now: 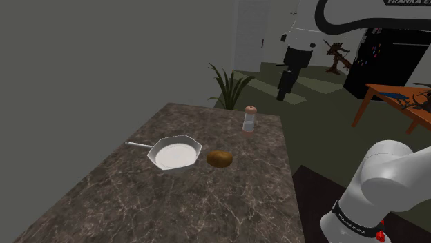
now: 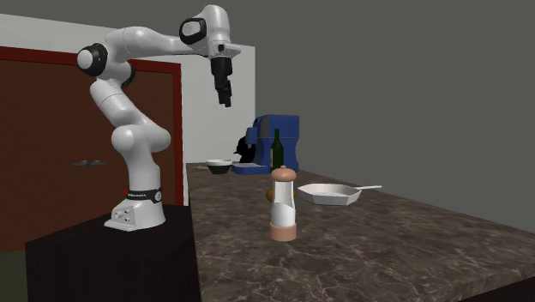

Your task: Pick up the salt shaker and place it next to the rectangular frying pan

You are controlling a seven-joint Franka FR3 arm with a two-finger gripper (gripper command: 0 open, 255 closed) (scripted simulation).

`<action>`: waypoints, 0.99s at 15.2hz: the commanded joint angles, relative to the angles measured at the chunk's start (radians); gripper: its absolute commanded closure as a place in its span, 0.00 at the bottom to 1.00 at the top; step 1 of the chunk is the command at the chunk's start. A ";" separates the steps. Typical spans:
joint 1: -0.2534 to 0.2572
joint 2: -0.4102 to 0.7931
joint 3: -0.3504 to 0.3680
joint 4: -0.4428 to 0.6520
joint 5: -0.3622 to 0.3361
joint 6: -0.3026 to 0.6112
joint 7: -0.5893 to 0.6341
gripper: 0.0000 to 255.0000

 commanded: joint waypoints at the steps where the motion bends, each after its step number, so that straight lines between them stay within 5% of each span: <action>1: 0.000 0.000 0.000 0.000 0.000 0.000 0.000 0.00; 15: -0.030 0.439 -0.222 0.144 0.016 0.227 -0.276 0.00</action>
